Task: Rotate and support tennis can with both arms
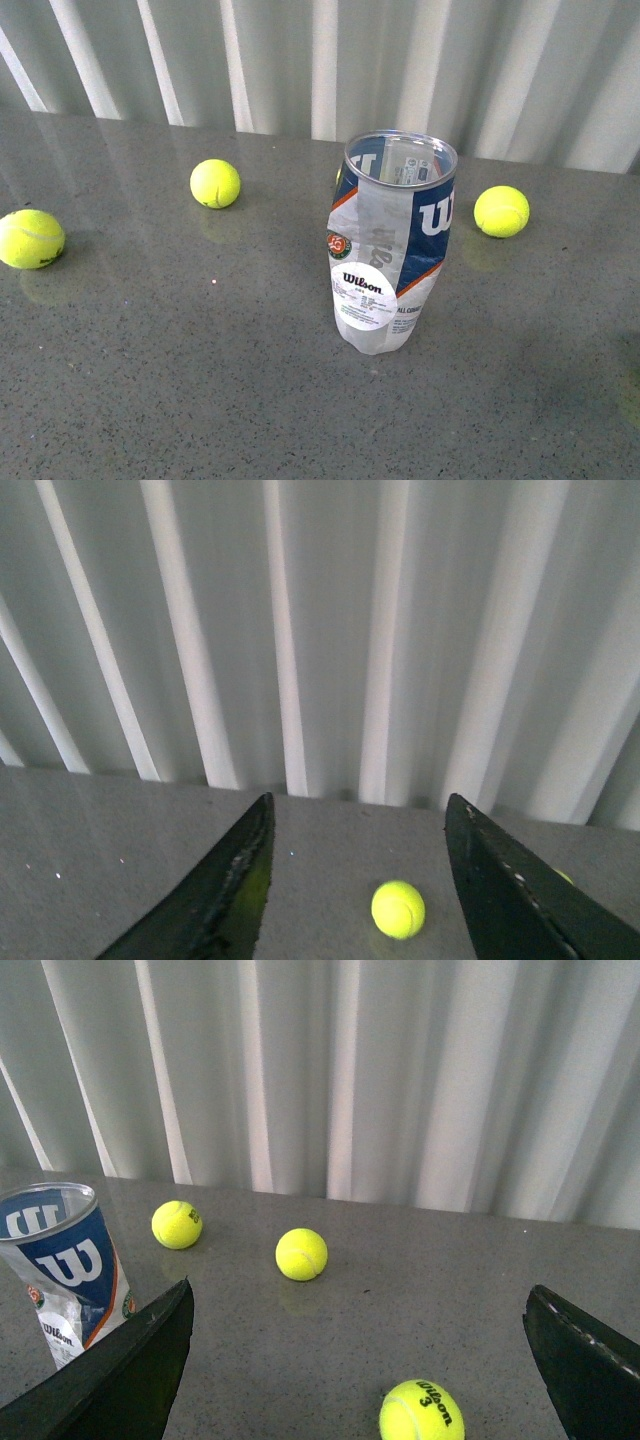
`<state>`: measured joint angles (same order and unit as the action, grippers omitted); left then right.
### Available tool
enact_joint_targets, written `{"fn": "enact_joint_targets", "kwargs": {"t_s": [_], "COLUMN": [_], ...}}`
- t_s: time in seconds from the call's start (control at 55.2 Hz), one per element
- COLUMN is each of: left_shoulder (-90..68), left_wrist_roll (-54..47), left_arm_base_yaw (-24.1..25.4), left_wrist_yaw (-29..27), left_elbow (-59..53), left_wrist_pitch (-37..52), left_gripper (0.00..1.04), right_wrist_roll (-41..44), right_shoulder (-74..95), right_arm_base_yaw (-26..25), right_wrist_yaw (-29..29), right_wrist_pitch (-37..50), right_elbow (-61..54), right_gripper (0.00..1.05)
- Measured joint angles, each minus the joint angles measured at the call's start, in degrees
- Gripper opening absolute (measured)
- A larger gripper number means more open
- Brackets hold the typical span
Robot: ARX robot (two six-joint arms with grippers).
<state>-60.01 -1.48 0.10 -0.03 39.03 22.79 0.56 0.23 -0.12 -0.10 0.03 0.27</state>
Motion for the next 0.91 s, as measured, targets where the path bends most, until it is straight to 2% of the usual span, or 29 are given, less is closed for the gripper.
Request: {"fn": "enact_joint_targets", "kwargs": {"t_s": [0.235, 0.634, 0.906], "left_shoulder": [6.3, 17.4, 26.0], "left_wrist_roll": [0.8, 1.4, 1.4], "left_arm_base_yaw": [-0.1, -0.1, -0.1], "left_wrist_yaw": [0.0, 0.0, 0.0], "left_elbow": [-14.1, -27.8, -33.4], "left_wrist_pitch": [5.6, 8.1, 5.4], "left_gripper": [0.03, 0.04, 0.04], "right_wrist_roll": [0.0, 0.0, 0.0], "right_shoulder": [0.0, 0.0, 0.0], "right_arm_base_yaw": [0.0, 0.0, 0.0], "right_wrist_yaw": [0.0, 0.0, 0.0], "right_wrist_pitch": [0.0, 0.0, 0.0], "right_elbow": [0.0, 0.0, 0.0], "right_gripper": [0.97, 0.97, 0.97]}}
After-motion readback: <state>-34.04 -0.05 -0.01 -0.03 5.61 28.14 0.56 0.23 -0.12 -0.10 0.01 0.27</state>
